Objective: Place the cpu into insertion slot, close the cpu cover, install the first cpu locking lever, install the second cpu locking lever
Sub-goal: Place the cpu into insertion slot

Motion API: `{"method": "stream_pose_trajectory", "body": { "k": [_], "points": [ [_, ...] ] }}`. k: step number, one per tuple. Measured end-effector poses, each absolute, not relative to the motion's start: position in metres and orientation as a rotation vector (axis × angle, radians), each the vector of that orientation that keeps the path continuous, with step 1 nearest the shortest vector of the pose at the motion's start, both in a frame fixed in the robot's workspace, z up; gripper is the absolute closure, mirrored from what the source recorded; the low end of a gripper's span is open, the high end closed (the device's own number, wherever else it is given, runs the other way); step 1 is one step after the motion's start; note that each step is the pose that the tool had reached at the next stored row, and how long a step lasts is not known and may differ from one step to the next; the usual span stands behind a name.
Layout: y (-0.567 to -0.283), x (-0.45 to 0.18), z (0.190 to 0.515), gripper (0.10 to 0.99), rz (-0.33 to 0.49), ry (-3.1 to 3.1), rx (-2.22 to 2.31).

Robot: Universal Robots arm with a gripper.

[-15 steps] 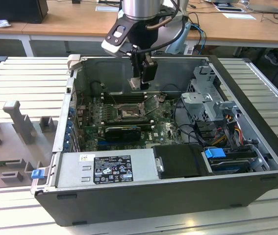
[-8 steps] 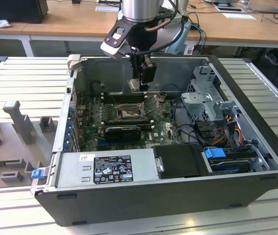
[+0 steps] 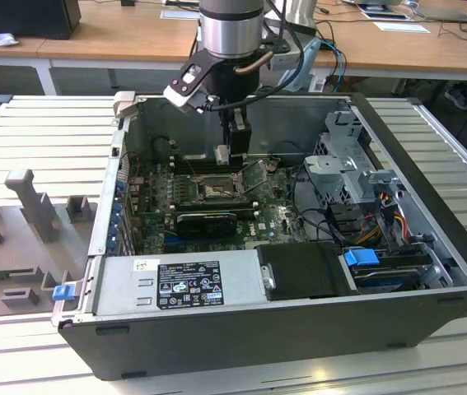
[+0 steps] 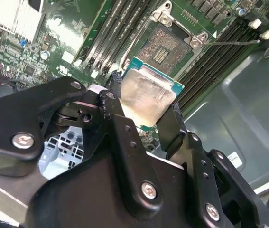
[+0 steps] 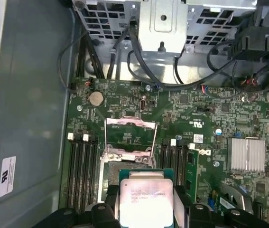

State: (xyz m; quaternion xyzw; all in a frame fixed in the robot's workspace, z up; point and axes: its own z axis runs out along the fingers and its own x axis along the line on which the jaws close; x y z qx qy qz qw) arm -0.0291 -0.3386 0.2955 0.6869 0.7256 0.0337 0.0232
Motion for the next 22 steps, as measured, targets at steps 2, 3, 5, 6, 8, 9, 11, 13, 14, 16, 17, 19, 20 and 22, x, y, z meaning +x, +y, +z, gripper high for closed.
{"method": "stream_pose_trajectory", "body": {
  "k": [2,3,5,6,8,9,11,13,14,16,17,19,20,22],
  "points": [
    [-0.338,-0.029,0.294,0.545,0.101,2.232,2.144],
    [-0.338,-0.030,0.292,0.545,0.098,2.219,2.160],
    [-0.338,-0.031,0.288,0.545,0.092,2.205,2.179],
    [-0.338,-0.031,0.286,0.545,0.090,2.203,2.182],
    [-0.338,-0.031,0.284,0.545,0.089,2.201,2.186],
    [-0.338,-0.031,0.283,0.545,0.089,2.201,2.186],
    [-0.338,-0.031,0.279,0.545,0.086,2.202,2.187],
    [-0.338,-0.031,0.273,0.545,0.085,2.203,2.188],
    [-0.338,-0.031,0.271,0.545,0.085,2.203,2.188],
    [-0.338,-0.032,0.265,0.545,0.085,2.203,2.188],
    [-0.338,-0.033,0.261,0.545,0.085,2.203,2.188],
    [-0.337,-0.035,0.256,0.545,0.085,2.203,2.188],
    [-0.337,-0.036,0.254,0.545,0.085,2.203,2.188],
    [-0.335,-0.036,0.248,0.545,0.085,2.203,2.188]
  ]
}}
